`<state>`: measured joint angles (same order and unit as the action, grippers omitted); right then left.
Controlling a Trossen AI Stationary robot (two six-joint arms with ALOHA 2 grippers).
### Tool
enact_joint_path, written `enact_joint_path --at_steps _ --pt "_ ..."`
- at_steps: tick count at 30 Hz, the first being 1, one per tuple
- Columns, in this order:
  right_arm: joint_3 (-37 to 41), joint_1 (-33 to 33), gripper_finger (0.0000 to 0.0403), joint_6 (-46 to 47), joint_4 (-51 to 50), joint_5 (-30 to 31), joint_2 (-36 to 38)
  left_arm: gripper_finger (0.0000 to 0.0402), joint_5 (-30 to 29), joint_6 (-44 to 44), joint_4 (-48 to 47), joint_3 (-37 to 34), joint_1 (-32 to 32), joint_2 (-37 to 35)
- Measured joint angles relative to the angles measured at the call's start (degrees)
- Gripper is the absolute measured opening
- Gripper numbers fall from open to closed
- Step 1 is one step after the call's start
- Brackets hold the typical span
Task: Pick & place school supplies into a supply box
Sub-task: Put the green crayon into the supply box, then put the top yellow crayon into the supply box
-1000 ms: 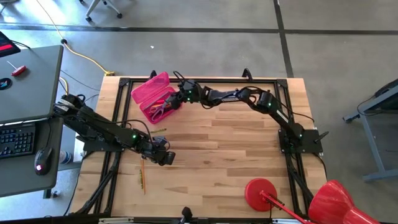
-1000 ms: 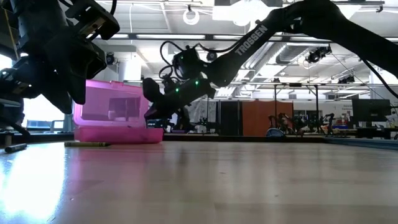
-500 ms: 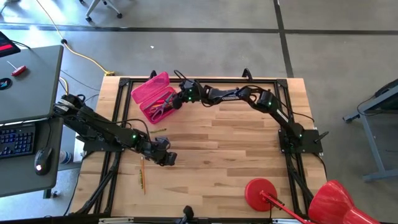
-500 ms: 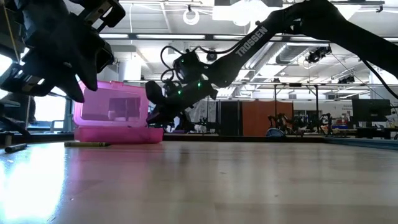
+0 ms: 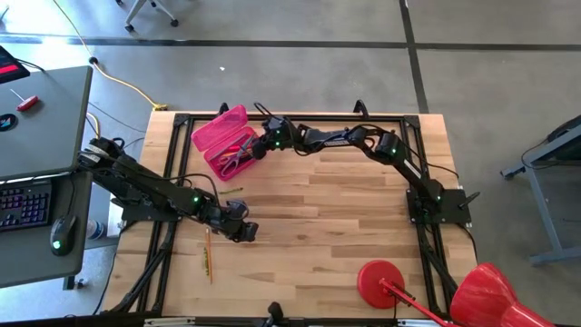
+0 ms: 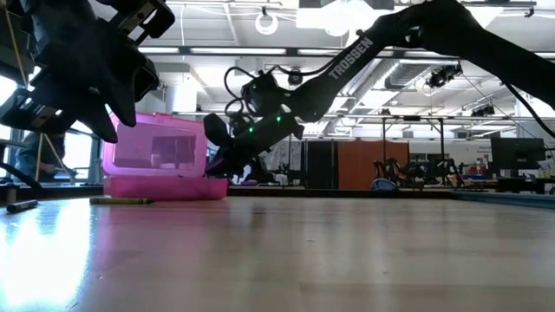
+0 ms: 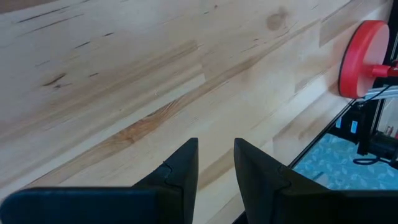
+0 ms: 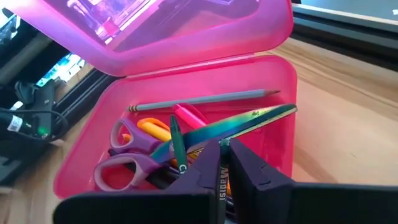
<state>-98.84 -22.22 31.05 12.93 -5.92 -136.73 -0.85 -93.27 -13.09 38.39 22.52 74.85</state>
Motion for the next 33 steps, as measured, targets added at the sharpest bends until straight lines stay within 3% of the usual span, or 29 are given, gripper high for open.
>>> enact_joint_path --at_steps 10,16,23,33 --pt "0.0 -0.3 0.0010 -1.4 1.5 0.3 0.0 0.0134 0.0 0.0 0.0 0.0 0.0 0.0" --pt "0.0 -0.2 0.0084 -2.6 2.0 0.7 0.0 0.0134 0.0 0.0 0.0 0.0 0.0 0.0" --pt "0.0 -0.3 0.0151 -3.4 2.0 -7.5 0.0 0.0134 0.0 0.0 0.0 0.0 0.0 0.0" --pt "0.0 0.1 0.0145 -12.8 1.8 -11.0 3.3 0.0134 0.0 0.0 0.0 0.0 0.0 0.0"
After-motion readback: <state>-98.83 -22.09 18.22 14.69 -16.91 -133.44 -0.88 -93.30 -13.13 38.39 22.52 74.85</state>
